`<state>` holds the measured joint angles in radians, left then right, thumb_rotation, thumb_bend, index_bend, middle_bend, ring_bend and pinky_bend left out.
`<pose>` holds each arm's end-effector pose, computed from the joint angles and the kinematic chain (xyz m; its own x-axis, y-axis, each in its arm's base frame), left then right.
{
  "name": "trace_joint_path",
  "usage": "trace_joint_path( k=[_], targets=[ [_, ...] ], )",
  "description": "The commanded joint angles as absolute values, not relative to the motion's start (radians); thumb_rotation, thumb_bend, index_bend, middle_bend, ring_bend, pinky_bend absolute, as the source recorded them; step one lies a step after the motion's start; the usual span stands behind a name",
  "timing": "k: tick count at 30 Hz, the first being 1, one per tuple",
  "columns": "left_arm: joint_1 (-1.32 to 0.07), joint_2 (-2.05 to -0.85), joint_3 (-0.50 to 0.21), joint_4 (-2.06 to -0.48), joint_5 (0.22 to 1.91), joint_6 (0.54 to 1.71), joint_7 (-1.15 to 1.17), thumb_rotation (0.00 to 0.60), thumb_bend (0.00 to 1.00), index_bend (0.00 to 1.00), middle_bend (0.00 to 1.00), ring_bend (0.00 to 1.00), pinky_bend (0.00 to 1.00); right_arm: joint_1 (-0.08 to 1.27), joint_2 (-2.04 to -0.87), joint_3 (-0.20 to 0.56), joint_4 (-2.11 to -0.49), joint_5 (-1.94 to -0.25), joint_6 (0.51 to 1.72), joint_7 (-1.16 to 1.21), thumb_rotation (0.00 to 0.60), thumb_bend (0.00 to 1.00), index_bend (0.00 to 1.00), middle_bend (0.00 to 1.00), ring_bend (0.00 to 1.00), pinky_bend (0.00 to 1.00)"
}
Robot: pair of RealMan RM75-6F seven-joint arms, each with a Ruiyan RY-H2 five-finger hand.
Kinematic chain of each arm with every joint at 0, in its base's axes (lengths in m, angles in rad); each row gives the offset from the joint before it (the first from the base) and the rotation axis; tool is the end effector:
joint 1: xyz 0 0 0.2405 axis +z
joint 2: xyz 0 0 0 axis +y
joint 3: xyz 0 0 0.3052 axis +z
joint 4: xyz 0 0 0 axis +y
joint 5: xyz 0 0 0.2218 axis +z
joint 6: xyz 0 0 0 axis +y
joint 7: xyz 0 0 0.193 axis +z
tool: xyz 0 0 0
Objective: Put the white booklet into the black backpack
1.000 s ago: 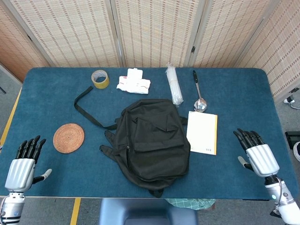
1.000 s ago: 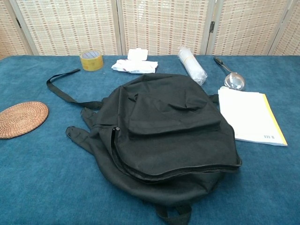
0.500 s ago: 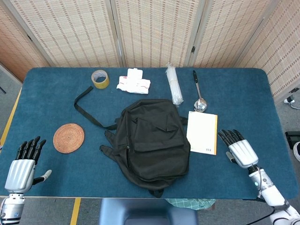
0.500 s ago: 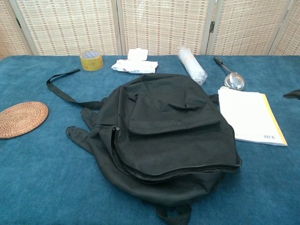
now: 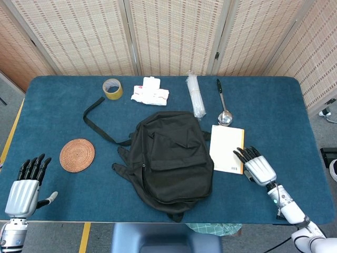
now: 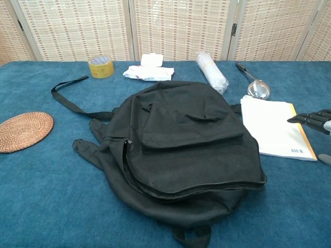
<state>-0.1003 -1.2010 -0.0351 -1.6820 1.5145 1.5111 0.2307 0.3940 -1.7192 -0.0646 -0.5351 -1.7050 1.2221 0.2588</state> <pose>-0.3304 0.2347 0.1344 0.4680 -0.0109 0.8837 0.8827 -0.0433 -0.4680 -0.4043 -0.3506 -0.0163 0.6862 -0.1505 0.7117 -0.7031 -0.3882 0.5958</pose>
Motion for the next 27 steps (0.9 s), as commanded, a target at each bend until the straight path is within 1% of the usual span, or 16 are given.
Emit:
trace_joint_path(
  k=[1,13,22,27],
  targets=[
    [-0.099,-1.201,-0.035,-1.681,1.513,1.511,0.23,0.6,0.22,0.04,0.0,0.01,0.0,0.401,-1.734,-0.069,-0.515,-1.701,1.219,0.271,0.6,0.44,0.01,0.11,0.12,0.1],
    [-0.098,-1.203,-0.036,-1.673,1.51,1.509,0.223,0.6,0.22,0.04,0.0,0.01,0.0,0.421,-1.755,-0.076,-0.497,-1.695,1.221,0.273,0.6,0.44,0.01,0.11,0.13,0.1],
    [-0.098,-1.207,-0.037,-1.665,1.507,1.505,0.217,0.6,0.22,0.04,0.0,0.01,0.0,0.441,-1.771,-0.071,-0.495,-1.685,1.222,0.258,0.6,0.44,0.06,0.12,0.14,0.1],
    [-0.098,-1.208,-0.038,-1.662,1.506,1.505,0.214,0.6,0.22,0.04,0.0,0.01,0.0,0.455,-1.797,-0.058,-0.484,-1.679,1.243,0.252,0.6,0.44,0.1,0.15,0.17,0.11]
  ],
)
